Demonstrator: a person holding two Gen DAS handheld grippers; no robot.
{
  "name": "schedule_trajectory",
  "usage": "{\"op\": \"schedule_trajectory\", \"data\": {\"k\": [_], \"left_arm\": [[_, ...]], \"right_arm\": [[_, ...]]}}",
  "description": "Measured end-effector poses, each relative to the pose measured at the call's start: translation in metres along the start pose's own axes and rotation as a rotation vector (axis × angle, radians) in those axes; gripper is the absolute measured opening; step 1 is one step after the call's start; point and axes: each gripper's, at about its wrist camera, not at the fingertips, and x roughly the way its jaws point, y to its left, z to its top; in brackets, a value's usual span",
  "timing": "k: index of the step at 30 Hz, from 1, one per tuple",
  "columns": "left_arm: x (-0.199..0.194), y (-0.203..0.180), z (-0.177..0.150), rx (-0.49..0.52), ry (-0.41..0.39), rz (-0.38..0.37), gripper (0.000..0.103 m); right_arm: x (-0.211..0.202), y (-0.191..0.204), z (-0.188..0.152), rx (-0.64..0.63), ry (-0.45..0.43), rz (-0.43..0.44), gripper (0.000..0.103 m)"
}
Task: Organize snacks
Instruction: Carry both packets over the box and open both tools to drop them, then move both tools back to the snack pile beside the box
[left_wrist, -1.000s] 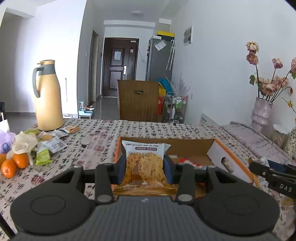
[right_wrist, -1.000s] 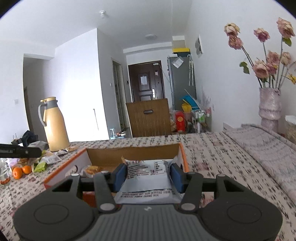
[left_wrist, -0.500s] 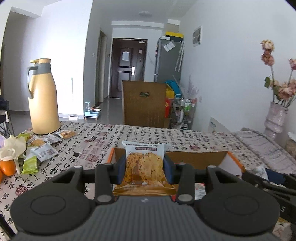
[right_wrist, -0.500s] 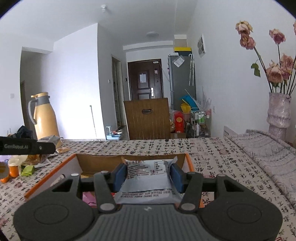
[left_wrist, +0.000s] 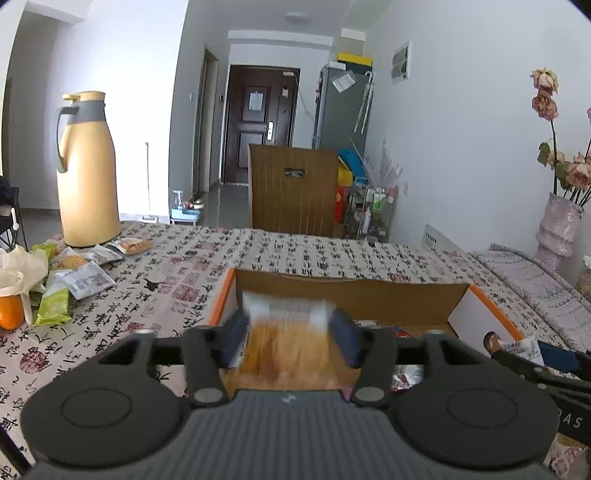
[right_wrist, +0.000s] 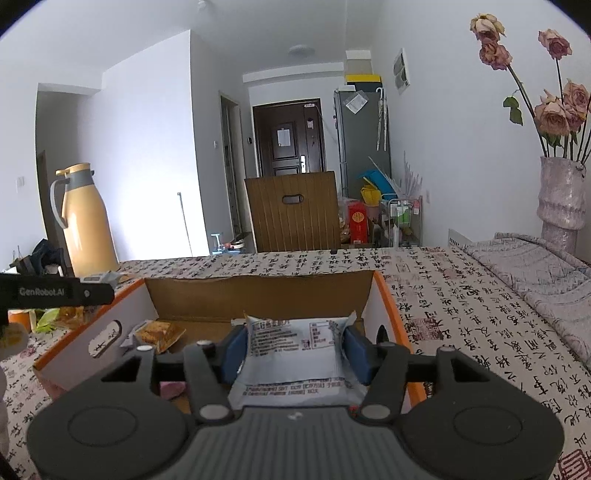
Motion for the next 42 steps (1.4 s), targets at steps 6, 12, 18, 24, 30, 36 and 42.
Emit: {"op": "schedule_trajectory", "data": {"k": [6,12,18,24,30,36,42], "left_arm": [[-0.005,0.004,0.002,-0.036,-0.029,0.036,0.103],[-0.005,0.004,0.003,-0.041,-0.019,0.038,0.103],[-0.008,0.001,0.005,-0.038,-0.020,0.031,0.103],[-0.017,0.003,0.013,-0.054,-0.025,0.022,0.103],[-0.026,0.005,0.017,-0.064,-0.015,0.008,0.103],[-0.044,0.006,0.013,-0.053,-0.009,-0.013,0.103],[-0.069,0.006,0.003,-0.040,-0.016,-0.031,0.103]], "right_arm": [[-0.004,-0.004,0.002,0.019,-0.019,-0.016,0.102],[0.000,-0.004,0.000,0.024,-0.005,-0.027,0.103],[-0.002,-0.003,0.001,0.020,-0.011,-0.033,0.103],[-0.013,-0.002,0.007,0.011,-0.029,-0.024,0.103],[-0.032,0.001,0.012,-0.006,-0.040,-0.014,0.103],[-0.053,-0.001,0.007,0.002,-0.051,-0.005,0.103],[-0.077,0.001,-0.003,0.000,-0.048,0.003,0.103]]}}
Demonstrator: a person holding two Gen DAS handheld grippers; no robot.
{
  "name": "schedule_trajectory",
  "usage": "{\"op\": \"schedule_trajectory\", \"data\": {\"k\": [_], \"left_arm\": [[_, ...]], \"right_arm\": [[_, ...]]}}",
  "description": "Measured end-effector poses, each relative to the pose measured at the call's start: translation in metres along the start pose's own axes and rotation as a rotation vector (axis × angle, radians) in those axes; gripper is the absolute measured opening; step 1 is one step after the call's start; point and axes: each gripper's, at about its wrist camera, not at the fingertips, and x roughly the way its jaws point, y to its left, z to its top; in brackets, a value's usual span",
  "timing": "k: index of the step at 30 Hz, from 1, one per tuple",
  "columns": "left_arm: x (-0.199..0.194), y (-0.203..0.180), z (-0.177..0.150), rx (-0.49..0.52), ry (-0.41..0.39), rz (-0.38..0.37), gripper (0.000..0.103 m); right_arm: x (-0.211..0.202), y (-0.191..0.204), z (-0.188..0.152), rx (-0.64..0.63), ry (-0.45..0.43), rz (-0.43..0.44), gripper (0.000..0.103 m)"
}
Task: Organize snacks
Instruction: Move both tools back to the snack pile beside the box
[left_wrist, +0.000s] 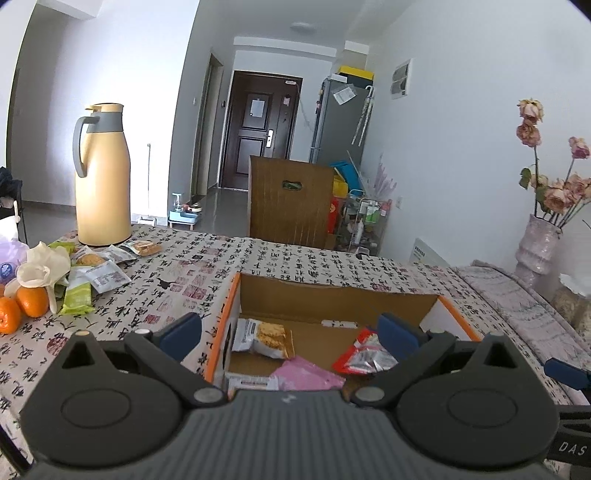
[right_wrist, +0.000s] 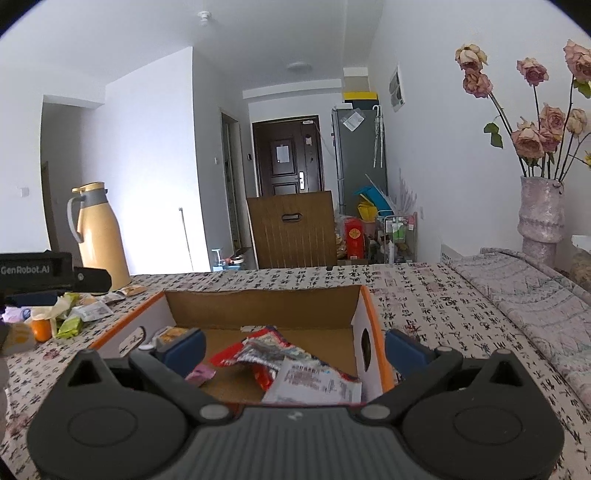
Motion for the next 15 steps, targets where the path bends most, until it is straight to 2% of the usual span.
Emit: {"op": "schedule_trajectory", "data": {"k": [15], "left_arm": [[-0.061,0.012,-0.045,0.008,0.034,-0.016,0.103]], "right_arm": [[-0.057,0.005,-0.030,0.021,0.033,0.012,0.103]]}}
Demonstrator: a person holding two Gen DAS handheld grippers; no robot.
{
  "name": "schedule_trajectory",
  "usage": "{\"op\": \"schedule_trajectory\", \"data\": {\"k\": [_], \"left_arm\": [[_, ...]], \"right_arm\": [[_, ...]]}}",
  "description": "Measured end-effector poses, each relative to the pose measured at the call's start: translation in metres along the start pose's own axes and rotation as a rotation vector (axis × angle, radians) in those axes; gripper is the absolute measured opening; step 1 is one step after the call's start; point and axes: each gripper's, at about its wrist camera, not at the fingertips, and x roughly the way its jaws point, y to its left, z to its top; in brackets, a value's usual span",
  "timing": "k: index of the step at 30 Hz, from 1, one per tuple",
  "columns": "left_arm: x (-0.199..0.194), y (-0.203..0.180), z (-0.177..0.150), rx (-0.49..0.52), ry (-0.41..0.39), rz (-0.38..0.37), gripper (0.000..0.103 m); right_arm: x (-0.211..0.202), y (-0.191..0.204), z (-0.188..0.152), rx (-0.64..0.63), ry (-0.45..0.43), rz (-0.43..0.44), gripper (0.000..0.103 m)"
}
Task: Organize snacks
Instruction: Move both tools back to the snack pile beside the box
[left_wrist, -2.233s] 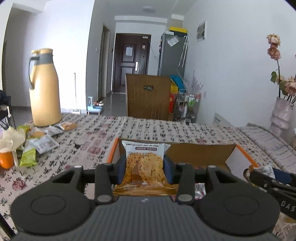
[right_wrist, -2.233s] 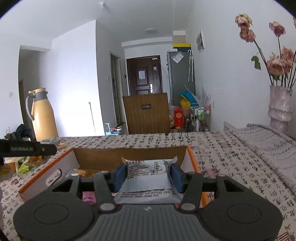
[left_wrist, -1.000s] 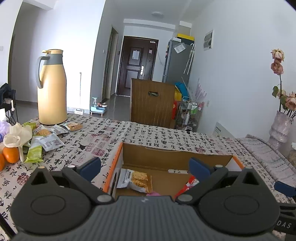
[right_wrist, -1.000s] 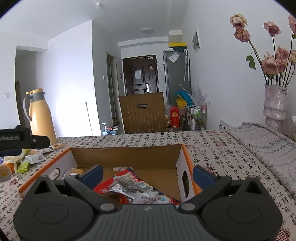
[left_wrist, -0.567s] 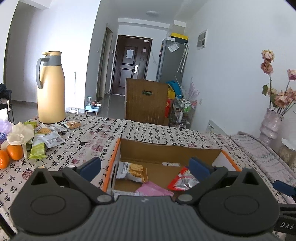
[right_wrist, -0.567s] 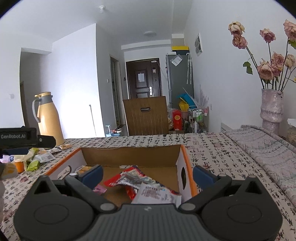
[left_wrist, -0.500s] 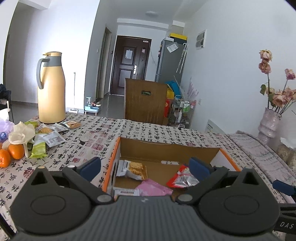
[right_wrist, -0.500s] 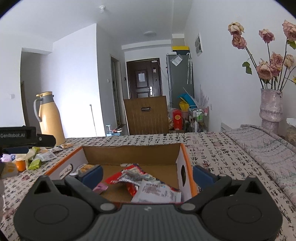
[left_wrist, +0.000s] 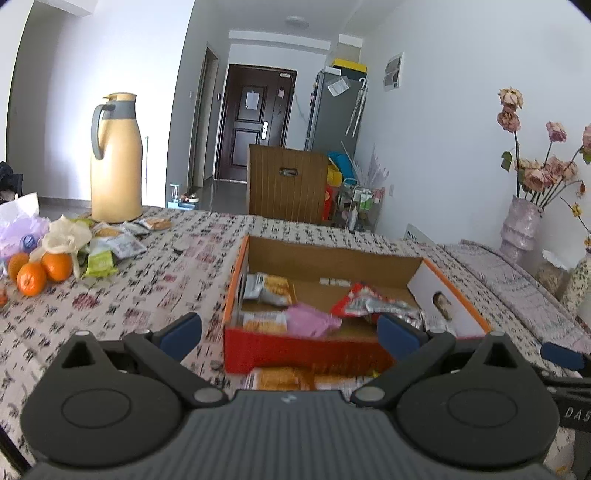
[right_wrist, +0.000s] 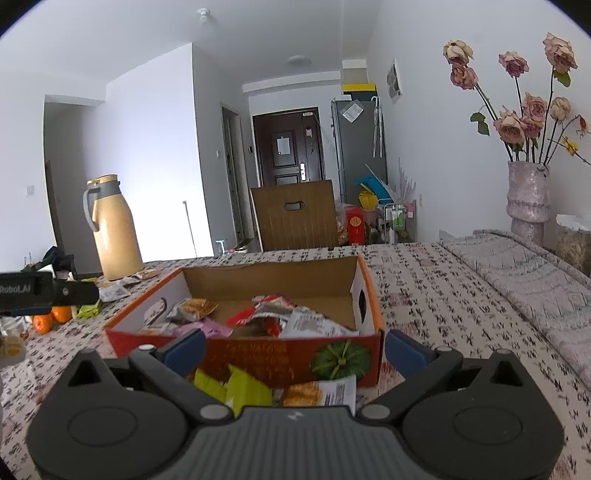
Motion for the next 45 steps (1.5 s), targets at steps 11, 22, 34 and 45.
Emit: {"op": "schedule_trajectory", "data": {"k": [11,22,34,45], "left_arm": [[-0.033,0.011,-0.042,0.008,0.044,-0.010,0.103],[-0.050,0.015,-0.068,0.025,0.084,-0.005,0.103],[-0.060,0.034,-0.080,0.007,0.097,0.000,0.103],[-0.060,0.054,-0.084,-0.033,0.101,-0.027,0.103]], "right_arm": [[-0.035,0.015,-0.028,-0.013,0.035,-0.009,0.103],[-0.052,0.036,-0.052,-0.046,0.084,0.006,0.103],[-0.033,0.076,-0.076,-0.025,0.244,0.049,0.103],[0.002,0.088,-0.082,0.035,0.323,-0.095,0.100]]}}
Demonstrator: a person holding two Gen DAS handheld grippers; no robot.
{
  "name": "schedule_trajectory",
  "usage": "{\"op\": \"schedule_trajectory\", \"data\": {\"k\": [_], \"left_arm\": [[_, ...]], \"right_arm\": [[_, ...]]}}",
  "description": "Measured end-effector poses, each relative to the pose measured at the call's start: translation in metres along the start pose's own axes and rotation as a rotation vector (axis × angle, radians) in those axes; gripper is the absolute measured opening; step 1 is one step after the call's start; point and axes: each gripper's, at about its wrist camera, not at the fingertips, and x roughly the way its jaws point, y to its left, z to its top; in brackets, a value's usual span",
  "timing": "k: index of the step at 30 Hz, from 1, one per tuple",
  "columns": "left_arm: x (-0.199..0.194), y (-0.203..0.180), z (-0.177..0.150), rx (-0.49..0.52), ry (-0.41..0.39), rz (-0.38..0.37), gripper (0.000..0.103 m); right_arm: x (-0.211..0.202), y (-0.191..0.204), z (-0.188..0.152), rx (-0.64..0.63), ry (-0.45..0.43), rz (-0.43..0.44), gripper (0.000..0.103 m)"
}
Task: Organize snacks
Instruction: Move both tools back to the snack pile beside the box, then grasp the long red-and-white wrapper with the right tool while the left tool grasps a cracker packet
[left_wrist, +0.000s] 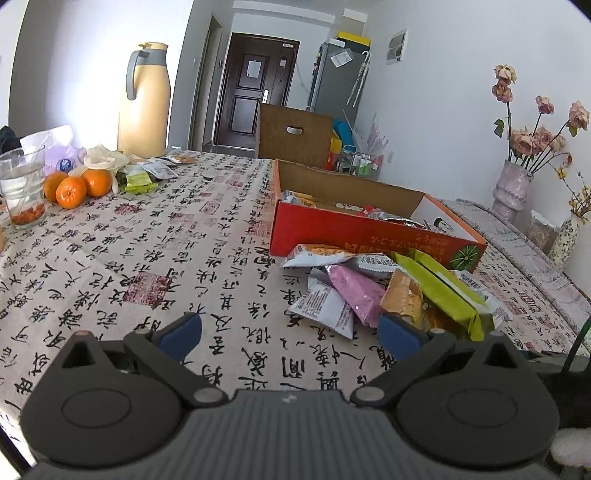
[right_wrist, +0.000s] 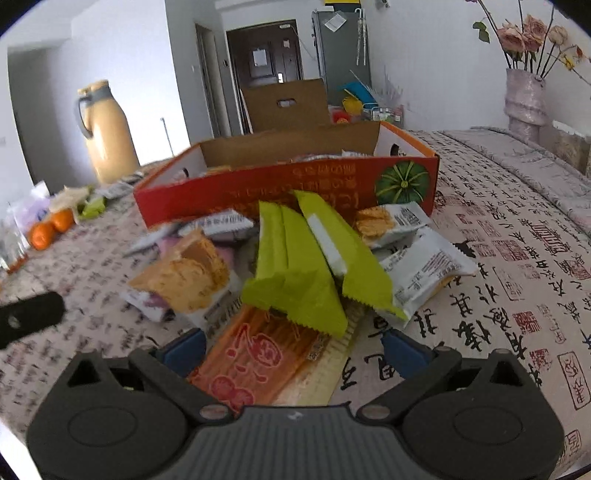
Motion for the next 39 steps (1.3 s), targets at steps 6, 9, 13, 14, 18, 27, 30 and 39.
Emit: {"op": "schedule_trajectory", "data": {"k": [6,9,13,14,18,27,30,39], "left_arm": [[0.003,0.001,-0.004,-0.016,0.008,-0.021,0.103],[0.005,-0.002,-0.005,-0.011,0.014,-0.030,0.103],[0.003,-0.004,-0.006,-0.005,0.011,-0.031,0.103],[0.002,-0.004,-0.006,-0.005,0.008,-0.030,0.103],[-0.002,-0.004,-0.006,-0.007,-0.003,-0.023,0.103],[-0.006,-0.007,-0.005,0.004,-0.009,-0.017,0.103],[-0.007,-0.009,-0.004,0.006,-0.012,-0.013,0.103],[-0.008,-0.015,-0.001,0.018,-0.015,-0.008,0.103]], "right_arm": [[-0.009,-0.006,-0.010,-0.089,-0.001,-0.037,0.086],[-0.014,-0.013,-0.012,-0.103,-0.009,-0.018,0.076],[-0.020,-0.013,-0.014,-0.124,-0.028,0.022,0.048],[-0.021,-0.010,-0.014,-0.130,-0.032,0.026,0.043],[-0.027,-0.008,-0.015,-0.142,-0.054,0.036,0.032],[-0.041,-0.004,-0.018,-0.151,-0.110,0.111,0.022],[-0.050,-0.003,-0.016,-0.156,-0.146,0.131,0.022],[-0.081,0.000,-0.008,-0.165,-0.249,0.168,0.022]]}}
